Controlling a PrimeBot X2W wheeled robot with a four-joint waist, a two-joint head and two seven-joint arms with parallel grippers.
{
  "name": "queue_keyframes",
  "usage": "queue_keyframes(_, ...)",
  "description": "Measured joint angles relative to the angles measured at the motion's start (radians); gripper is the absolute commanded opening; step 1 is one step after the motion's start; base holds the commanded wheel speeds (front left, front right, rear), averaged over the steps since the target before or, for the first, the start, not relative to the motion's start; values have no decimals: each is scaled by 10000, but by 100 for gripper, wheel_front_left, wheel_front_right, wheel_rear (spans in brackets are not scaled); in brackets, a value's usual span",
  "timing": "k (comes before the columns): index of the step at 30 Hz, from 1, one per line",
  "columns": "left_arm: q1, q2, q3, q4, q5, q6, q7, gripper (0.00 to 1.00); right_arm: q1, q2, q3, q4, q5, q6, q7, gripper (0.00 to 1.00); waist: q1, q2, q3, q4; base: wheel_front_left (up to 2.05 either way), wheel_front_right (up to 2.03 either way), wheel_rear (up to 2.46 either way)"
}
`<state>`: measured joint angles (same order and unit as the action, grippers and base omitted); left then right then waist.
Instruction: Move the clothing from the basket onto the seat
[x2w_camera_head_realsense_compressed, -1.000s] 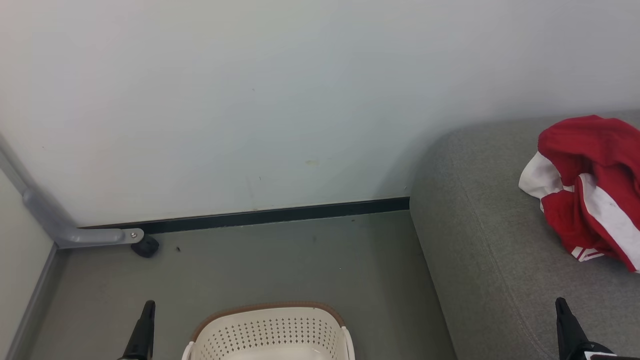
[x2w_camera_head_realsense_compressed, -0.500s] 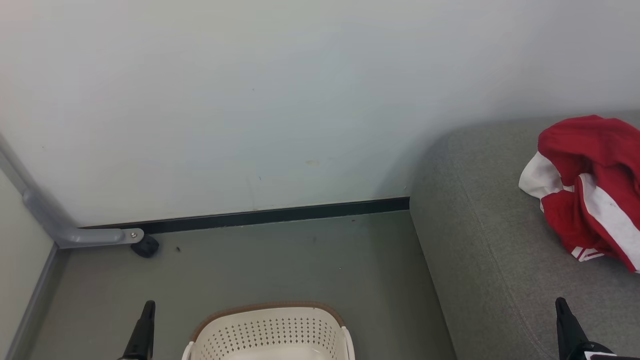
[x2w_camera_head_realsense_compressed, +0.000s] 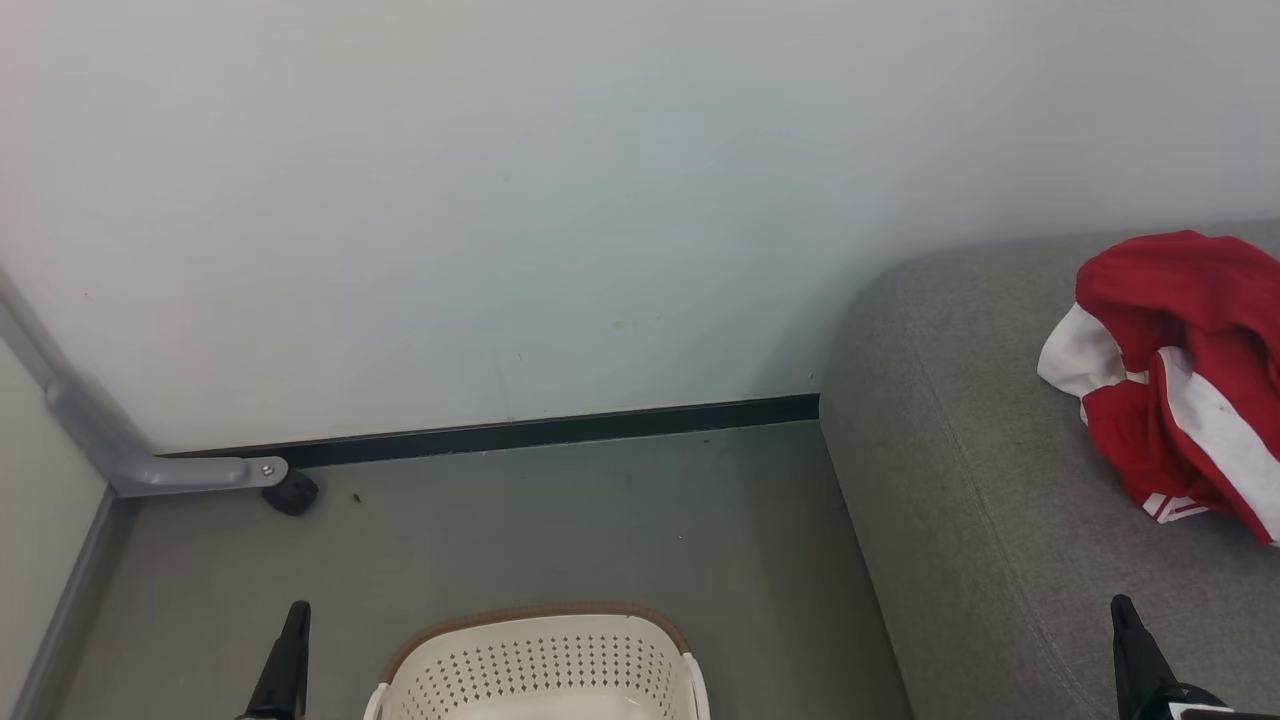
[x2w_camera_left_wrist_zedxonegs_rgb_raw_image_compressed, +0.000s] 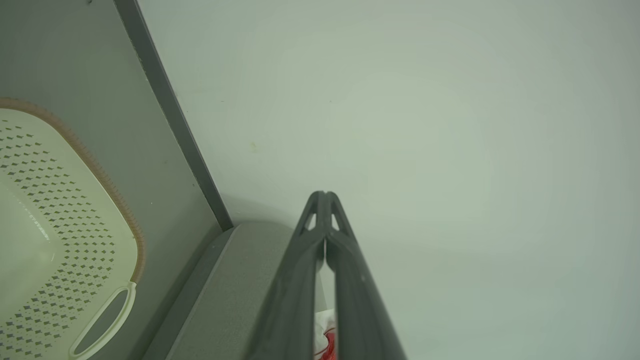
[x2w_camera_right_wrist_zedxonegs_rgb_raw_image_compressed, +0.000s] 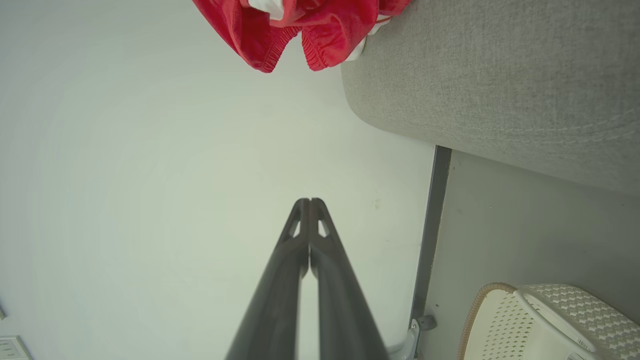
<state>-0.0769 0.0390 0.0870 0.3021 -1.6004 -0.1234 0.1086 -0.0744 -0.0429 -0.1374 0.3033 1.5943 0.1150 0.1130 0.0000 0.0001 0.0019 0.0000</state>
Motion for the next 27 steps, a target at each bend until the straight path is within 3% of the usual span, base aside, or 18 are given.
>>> queue_keyframes(27, 0, 0, 0, -2, 0, 0, 0, 0, 0, 0, 0, -10, 2, 10, 0, 0, 0, 0, 1, 0, 0, 0, 0)
